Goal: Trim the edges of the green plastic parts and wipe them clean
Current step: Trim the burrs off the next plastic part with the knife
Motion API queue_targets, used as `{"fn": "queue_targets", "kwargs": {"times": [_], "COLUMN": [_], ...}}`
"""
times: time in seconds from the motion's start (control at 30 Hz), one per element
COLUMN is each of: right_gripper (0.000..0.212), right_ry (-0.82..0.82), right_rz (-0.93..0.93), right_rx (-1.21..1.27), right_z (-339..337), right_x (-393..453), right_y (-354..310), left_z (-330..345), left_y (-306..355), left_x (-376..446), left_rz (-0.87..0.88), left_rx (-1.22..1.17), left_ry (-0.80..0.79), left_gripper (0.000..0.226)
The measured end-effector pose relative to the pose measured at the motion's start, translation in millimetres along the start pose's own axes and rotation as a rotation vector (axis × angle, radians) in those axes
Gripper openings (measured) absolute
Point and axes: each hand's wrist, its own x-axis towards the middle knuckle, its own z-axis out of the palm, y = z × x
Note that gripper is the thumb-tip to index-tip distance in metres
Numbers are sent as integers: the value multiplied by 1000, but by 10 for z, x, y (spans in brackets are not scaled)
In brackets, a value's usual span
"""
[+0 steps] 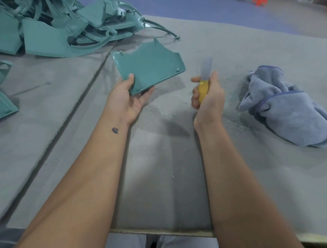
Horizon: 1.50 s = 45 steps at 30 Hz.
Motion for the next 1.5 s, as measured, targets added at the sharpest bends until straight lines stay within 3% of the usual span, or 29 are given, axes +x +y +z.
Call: {"fn": "queue_targets", "kwargs": {"times": [0.1, 0.2, 0.47, 0.63, 0.8, 1.3, 1.5], "right_gripper": [57, 39, 28, 20, 21, 24, 27], "right_ry": [-78, -106, -149, -177, -222, -309, -486], "right_rz": [5, -89, -99, -116, -112, -104, -187], "right_rx": [-167, -267, -198, -333, -303, -306, -629], "right_z": [18, 42, 62, 24, 21, -4, 77], "right_x": [-8, -24, -13, 4, -22, -19, -71], "right_y": [28, 56, 103, 102, 71, 125, 168], "left_z": [0, 1, 38, 24, 39, 8, 22], "left_y": [-12, -13, -44, -57, -73, -29, -41], "left_x": [9, 17, 28, 28, 16, -25, -22], "left_rz": [7, 2, -4, 28, 77, 34, 23], "left_rx": [40, 49, 93, 130, 144, 49, 52], "left_ry": [-12, -33, 8, 5, 11, 24, -1], "left_gripper": [22, 24, 21, 15, 31, 19, 17]}}
